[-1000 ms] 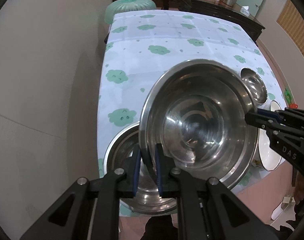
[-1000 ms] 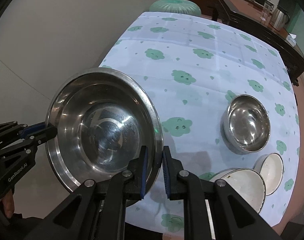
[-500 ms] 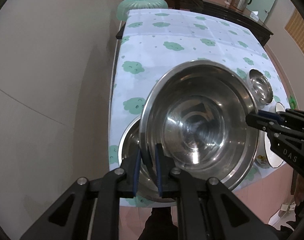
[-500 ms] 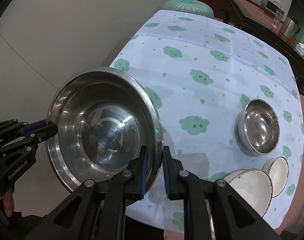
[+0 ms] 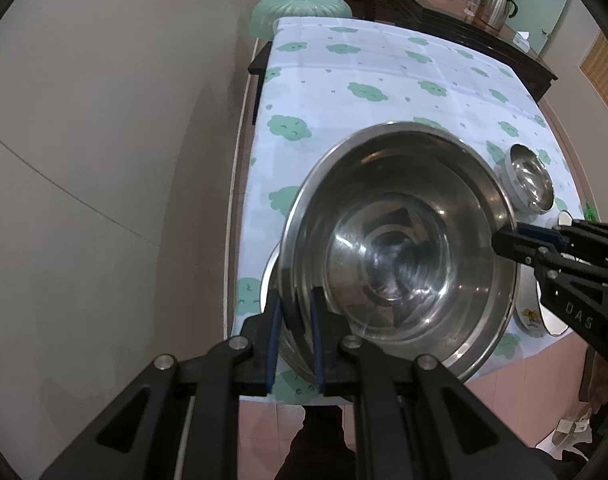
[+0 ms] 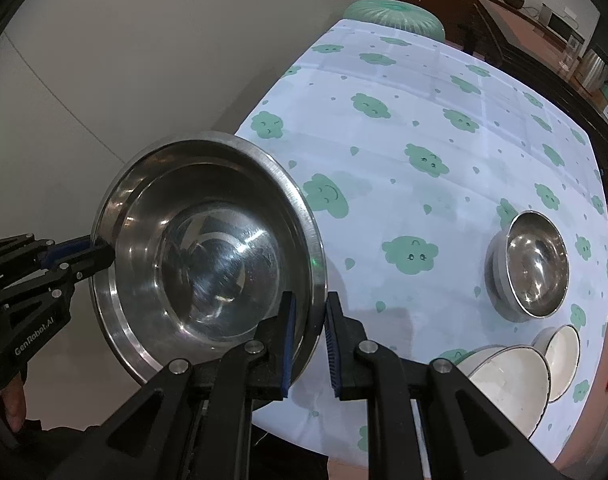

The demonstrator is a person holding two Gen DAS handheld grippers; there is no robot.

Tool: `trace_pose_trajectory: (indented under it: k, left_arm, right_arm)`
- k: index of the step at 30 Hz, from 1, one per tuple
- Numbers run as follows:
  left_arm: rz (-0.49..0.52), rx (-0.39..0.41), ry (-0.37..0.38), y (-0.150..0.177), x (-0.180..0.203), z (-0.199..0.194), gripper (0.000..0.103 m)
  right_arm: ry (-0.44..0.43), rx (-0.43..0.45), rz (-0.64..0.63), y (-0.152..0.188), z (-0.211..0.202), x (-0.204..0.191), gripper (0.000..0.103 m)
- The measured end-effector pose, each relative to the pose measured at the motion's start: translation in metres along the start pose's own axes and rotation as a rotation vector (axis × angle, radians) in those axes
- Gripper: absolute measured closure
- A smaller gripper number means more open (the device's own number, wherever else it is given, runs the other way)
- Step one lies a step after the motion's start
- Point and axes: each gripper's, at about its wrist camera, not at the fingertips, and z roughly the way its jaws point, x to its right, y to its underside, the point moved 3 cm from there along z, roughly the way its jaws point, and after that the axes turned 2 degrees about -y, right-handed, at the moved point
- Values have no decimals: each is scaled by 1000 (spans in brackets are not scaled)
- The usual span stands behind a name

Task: Organize plates and bowls
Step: 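Lift the large steel bowl off the cloth with both grippers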

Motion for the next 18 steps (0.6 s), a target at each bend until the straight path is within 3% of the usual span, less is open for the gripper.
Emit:
trace_pose_trajectory:
  k: [18]
  left_arm:
    - [-46,-39,-10,11,-31,12,92]
  right_arm:
    - [-16,-43,-56,-4,18,-32,87]
